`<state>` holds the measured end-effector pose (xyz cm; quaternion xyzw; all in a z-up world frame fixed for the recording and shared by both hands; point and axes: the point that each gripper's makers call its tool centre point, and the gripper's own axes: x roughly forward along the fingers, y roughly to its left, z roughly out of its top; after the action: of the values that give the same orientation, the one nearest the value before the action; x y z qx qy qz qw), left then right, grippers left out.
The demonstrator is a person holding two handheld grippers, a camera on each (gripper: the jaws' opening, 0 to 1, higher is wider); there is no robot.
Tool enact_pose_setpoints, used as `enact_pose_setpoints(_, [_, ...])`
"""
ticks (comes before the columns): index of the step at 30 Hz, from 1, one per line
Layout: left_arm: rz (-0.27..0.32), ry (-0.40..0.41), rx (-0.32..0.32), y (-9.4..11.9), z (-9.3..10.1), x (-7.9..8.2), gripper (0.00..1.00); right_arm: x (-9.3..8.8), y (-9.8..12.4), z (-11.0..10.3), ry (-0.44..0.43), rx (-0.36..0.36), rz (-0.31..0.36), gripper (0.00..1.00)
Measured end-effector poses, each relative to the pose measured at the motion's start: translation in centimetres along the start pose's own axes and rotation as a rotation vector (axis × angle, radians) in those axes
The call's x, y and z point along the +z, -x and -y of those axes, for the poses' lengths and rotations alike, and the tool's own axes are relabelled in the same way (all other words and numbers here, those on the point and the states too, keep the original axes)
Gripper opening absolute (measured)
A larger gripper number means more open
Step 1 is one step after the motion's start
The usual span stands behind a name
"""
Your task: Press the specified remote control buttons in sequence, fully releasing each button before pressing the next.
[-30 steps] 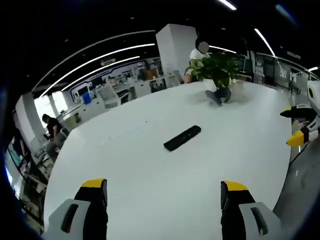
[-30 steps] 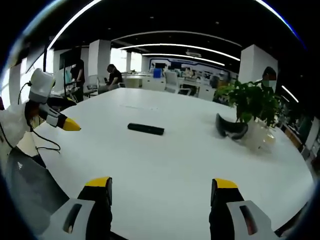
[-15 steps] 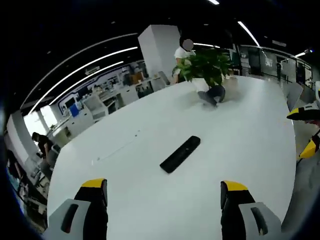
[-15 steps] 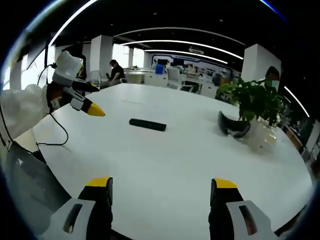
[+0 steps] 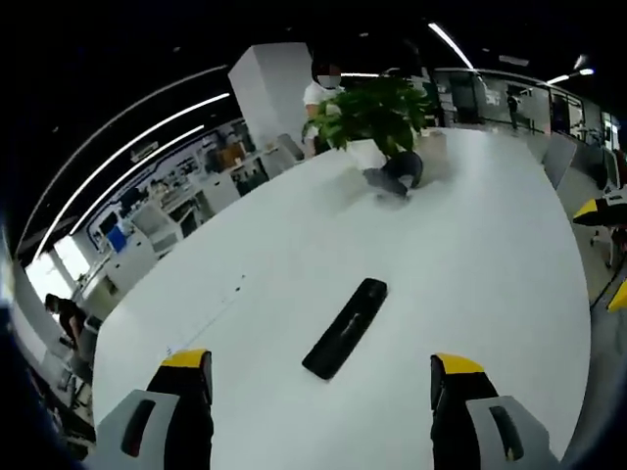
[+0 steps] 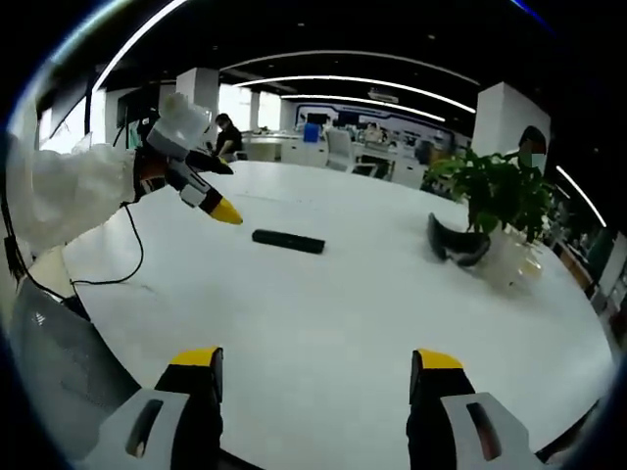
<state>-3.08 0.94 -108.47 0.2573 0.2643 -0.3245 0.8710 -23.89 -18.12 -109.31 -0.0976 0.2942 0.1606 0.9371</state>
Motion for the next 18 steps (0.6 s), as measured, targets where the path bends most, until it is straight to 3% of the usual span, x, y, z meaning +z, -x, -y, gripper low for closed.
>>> enact_pose_setpoints(9, [-0.105,-0.097,-0.118,-3.9,0.5,-0.6,0.84,-0.6,-0.3,0.2,0.003,-0.008,-0.035,0.76])
enact_pose_setpoints(18, [-0.184,-0.169,-0.184,-7.3,0.0,-1.3,0.77,-1.0,-0.5,0.3,0.006,-0.011,-0.065,0.75])
